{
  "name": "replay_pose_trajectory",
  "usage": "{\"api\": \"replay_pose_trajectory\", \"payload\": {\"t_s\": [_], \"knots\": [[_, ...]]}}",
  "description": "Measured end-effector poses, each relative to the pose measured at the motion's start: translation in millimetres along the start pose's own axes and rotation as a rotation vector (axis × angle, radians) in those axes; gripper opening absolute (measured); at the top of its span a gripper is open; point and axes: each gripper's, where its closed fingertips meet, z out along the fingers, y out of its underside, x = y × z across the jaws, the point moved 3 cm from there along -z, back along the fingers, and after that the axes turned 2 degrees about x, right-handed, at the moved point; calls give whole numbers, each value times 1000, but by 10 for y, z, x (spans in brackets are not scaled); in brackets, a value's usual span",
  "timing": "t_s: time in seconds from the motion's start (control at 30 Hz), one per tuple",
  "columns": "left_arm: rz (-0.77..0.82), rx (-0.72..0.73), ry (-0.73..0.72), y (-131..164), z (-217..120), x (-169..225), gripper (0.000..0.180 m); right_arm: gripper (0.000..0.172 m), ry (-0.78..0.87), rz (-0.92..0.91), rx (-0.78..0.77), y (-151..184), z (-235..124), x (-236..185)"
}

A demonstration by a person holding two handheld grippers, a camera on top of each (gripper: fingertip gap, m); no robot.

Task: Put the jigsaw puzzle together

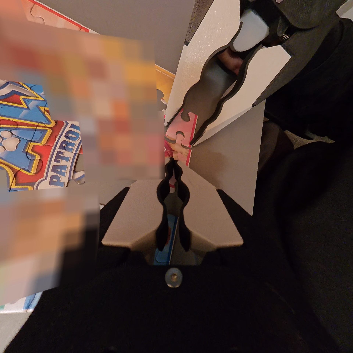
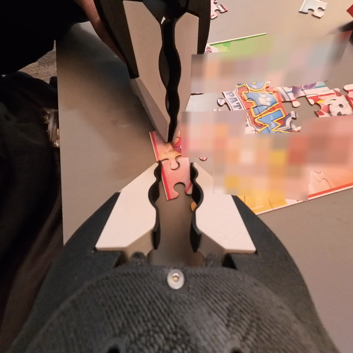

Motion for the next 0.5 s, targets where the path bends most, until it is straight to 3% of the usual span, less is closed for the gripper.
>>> {"api": "replay_pose_trajectory", "payload": {"t_s": [0.4,0.5], "knots": [[-3,4,4,1,-1,0,0,33,5,-7,22,-54,-11,-13],[-4,6,7,1,-2,-1,0,28,-7,1,71,-125,-61,-25]]}}
